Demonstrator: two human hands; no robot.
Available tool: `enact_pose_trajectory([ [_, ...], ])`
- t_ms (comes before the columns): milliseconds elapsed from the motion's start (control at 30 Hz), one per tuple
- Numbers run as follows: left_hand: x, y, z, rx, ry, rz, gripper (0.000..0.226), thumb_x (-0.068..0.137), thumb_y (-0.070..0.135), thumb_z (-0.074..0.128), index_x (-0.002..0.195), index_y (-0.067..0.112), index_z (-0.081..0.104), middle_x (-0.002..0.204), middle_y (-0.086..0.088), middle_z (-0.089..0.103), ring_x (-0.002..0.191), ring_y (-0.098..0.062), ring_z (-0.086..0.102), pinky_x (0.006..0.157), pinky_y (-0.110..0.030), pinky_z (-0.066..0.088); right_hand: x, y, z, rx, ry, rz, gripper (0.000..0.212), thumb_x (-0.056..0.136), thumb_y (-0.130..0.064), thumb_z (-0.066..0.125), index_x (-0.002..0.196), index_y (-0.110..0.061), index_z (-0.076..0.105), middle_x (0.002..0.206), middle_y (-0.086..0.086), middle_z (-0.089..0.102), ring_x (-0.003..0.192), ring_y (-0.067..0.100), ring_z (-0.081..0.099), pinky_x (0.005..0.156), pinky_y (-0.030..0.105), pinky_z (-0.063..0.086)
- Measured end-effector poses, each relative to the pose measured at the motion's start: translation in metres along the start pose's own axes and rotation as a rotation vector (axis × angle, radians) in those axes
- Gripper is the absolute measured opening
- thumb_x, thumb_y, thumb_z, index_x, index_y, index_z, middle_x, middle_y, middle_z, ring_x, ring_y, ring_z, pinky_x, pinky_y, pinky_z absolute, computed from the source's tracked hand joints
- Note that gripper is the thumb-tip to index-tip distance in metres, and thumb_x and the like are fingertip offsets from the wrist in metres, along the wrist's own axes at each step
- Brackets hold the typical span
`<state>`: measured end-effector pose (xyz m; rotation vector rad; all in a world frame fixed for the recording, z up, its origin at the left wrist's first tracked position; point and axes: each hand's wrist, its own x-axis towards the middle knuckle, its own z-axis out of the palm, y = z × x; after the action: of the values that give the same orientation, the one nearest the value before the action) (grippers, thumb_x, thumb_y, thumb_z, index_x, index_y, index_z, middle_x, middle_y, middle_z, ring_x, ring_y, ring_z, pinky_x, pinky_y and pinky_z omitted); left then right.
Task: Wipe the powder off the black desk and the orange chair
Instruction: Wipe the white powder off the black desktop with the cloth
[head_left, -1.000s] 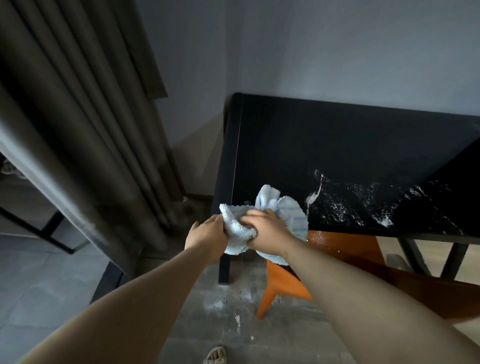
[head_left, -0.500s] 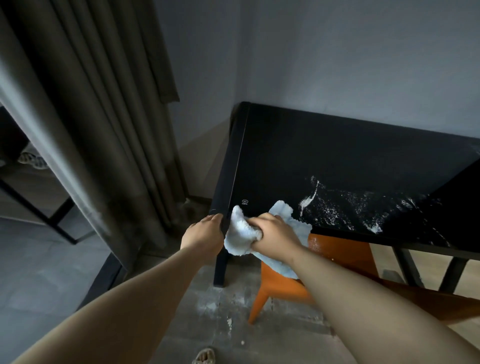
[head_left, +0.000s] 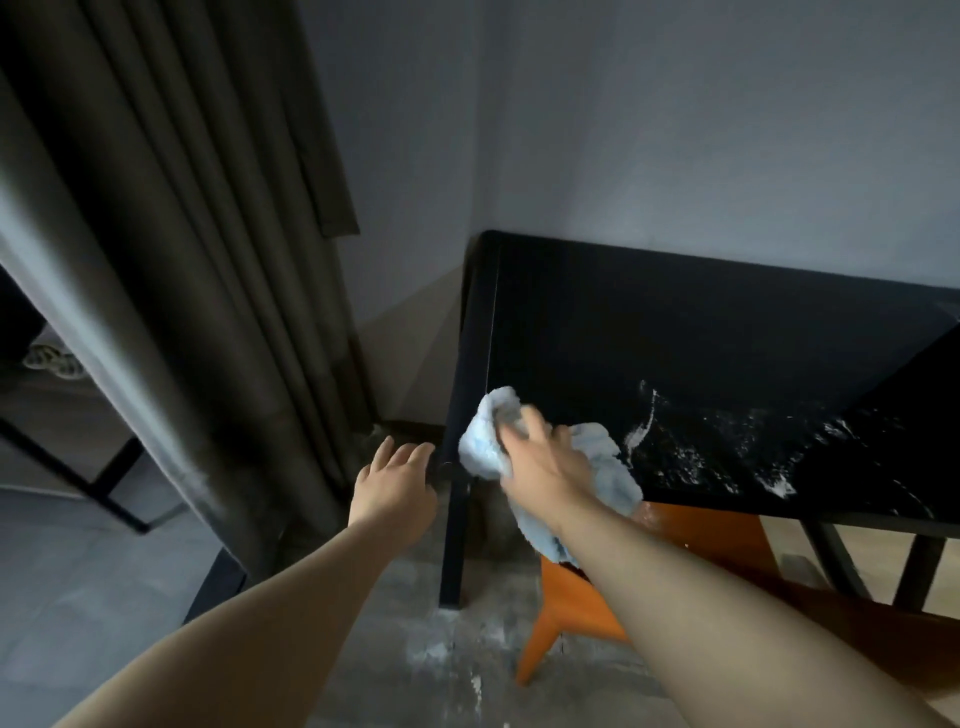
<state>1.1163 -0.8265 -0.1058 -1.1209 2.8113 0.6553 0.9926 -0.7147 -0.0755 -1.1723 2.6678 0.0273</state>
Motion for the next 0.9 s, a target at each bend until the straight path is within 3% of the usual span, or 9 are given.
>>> enact_pose_trajectory([
  [67,0.004,-0.013,0.002,0.017,-0.042,-0.024,0.059,0.093,0.023,0.045,0.148,0.025,0.025,0.154,0.009,0.026,0.147,-0.018,0.005,0.115,-0.036,0.02,0.005,-0.011,0.015,0.038,-0.118,-0.063,0.043,0.089,-0.027,0.05,0.13,-0.028,0.039,0.129,-0.004,0.038,0.116,0.025,0.039,0.081,0.037,0.042],
  [167,0.013,-0.022,0.001,0.014,-0.051,-0.033,0.059,0.092,0.022,0.044,0.148,0.025,0.025,0.153,0.009,0.026,0.147,-0.018,0.006,0.114,-0.036,0.021,0.01,-0.017,0.009,0.049,-0.16,-0.089,0.037,0.087,-0.028,0.05,0.124,-0.029,0.048,0.126,-0.006,0.042,0.109,0.022,0.038,0.076,0.034,0.04],
  [300,0.027,-0.014,-0.002,-0.007,-0.045,0.016,0.057,0.092,0.019,0.041,0.147,0.024,0.027,0.154,0.007,0.026,0.147,-0.019,0.008,0.114,-0.036,0.022,0.015,-0.018,-0.008,0.022,-0.034,-0.106,0.035,0.087,-0.026,0.053,0.122,-0.024,0.052,0.126,0.002,0.045,0.114,0.027,0.043,0.085,0.039,0.043],
  [400,0.034,-0.005,-0.002,-0.003,-0.05,0.064,0.058,0.092,0.016,0.041,0.147,0.025,0.026,0.154,0.008,0.025,0.147,-0.017,0.007,0.115,-0.035,0.021,0.011,-0.021,-0.005,0.071,-0.336,-0.128,0.032,0.084,-0.028,0.06,0.115,-0.02,0.059,0.106,0.006,0.055,0.11,0.028,0.054,0.082,0.036,0.042],
  [433,0.036,-0.003,-0.002,-0.002,-0.048,0.075,0.058,0.092,0.016,0.041,0.147,0.026,0.026,0.155,0.008,0.025,0.147,-0.016,0.007,0.115,-0.035,0.02,0.01,-0.02,-0.001,0.112,-0.355,-0.107,0.03,0.083,-0.028,0.06,0.112,-0.021,0.06,0.101,0.004,0.057,0.107,0.028,0.057,0.079,0.035,0.042],
  [600,0.044,0.003,-0.007,-0.03,-0.013,0.071,0.056,0.093,0.015,0.038,0.148,0.023,0.028,0.155,0.007,0.026,0.146,-0.016,0.01,0.116,-0.034,0.02,0.011,0.0,-0.013,0.591,-0.16,0.169,0.033,0.077,-0.031,0.06,0.11,-0.027,0.059,0.104,-0.001,0.065,0.097,0.024,0.062,0.084,0.035,0.051],
  [667,0.047,0.007,-0.006,-0.051,0.013,0.074,0.054,0.093,0.015,0.038,0.146,0.021,0.031,0.153,0.006,0.03,0.146,-0.015,0.013,0.115,-0.035,0.022,0.014,0.012,-0.026,0.673,-0.111,0.179,0.035,0.074,-0.031,0.061,0.109,-0.031,0.056,0.099,-0.005,0.064,0.092,0.021,0.062,0.084,0.039,0.053],
  [800,0.056,0.03,-0.004,-0.158,0.07,0.138,0.05,0.09,0.013,0.038,0.139,0.019,0.043,0.142,0.004,0.045,0.14,-0.017,0.03,0.109,-0.04,0.033,0.022,0.035,-0.052,0.942,0.039,0.218,0.034,0.075,-0.025,0.062,0.105,-0.025,0.046,0.093,-0.002,0.06,0.082,0.016,0.061,0.071,0.034,0.052],
  [900,0.065,0.061,-0.01,-0.29,0.109,0.128,0.043,0.09,0.017,0.038,0.131,0.02,0.048,0.133,0.002,0.053,0.129,-0.02,0.043,0.102,-0.043,0.041,0.032,0.054,-0.068,1.219,0.132,0.281,0.033,0.078,-0.018,0.063,0.107,-0.022,0.049,0.095,0.001,0.061,0.081,0.013,0.061,0.062,0.026,0.047],
])
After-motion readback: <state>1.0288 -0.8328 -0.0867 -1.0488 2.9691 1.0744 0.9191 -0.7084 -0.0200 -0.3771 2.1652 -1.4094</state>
